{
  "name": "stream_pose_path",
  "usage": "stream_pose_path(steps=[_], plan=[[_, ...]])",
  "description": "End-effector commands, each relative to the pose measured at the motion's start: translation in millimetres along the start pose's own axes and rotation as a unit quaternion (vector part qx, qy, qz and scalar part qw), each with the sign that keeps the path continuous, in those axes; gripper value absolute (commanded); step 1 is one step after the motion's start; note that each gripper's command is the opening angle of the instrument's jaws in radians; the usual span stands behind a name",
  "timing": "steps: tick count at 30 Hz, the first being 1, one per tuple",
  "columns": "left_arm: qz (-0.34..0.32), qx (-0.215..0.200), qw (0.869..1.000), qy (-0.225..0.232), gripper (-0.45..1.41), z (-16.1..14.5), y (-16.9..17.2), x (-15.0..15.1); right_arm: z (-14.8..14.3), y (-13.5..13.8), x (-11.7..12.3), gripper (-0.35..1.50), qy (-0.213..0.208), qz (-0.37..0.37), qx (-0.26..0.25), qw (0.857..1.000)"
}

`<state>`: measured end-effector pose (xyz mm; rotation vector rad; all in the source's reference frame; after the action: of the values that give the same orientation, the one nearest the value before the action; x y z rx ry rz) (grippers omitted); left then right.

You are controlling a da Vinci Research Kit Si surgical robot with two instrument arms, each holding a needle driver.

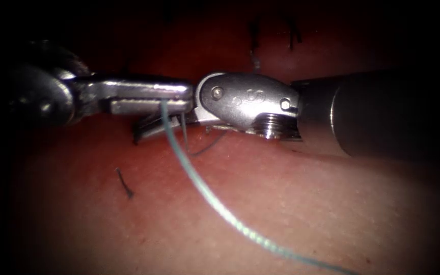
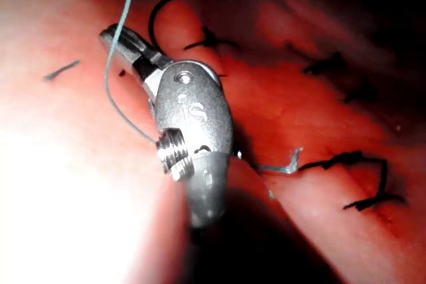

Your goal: Wound Closure

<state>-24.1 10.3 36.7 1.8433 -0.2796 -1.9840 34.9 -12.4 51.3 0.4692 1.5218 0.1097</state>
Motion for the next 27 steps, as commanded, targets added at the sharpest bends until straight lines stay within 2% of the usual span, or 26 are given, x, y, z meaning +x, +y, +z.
stream_pose_path(steps=[1,3,11,13,14,16,19,27], plan=[[0.001,0.001,1.0,0.004,-0.45,0.5,-0.5,-0.9,1.4,0.4,-0.3,-0.35,0.014,0.0,0.009,1.0],[0.003,0.004,1.0,0.01,-0.45,0.1,-0.6,-2.2,1.8,0.1,-0.3,-0.35,0.049,0.006,0.026,0.998],[0.008,0.008,1.0,0.014,-0.45,-2.3,0.2,-8.0,-0.1,-1.0,0.6,-0.35,0.118,0.012,0.082,0.99],[-0.001,0.01,1.0,0.012,-0.45,-2.7,0.9,-9.9,-0.8,-1.3,0.8,-0.35,0.149,0.019,0.092,0.984],[-0.007,0.011,1.0,0.01,-0.45,-2.7,1.3,-10.5,-1.0,-1.4,0.9,-0.35,0.158,0.022,0.082,0.984],[-0.016,0.009,1.0,0.007,-0.45,-2.6,2.6,-12.3,-1.7,-1.4,1.4,-0.35,0.185,0.041,0.027,0.981],[-0.021,0.008,1.0,0.003,-0.45,-2.6,3.7,-13.3,-2.6,-1.2,1.9,-0.35,0.196,0.051,0.002,0.979],[-0.038,0.002,0.999,0.001,-0.45,-1.9,7.3,-15.2,-6.2,-0.2,3.4,-0.35,0.191,0.066,-0.002,0.979]])
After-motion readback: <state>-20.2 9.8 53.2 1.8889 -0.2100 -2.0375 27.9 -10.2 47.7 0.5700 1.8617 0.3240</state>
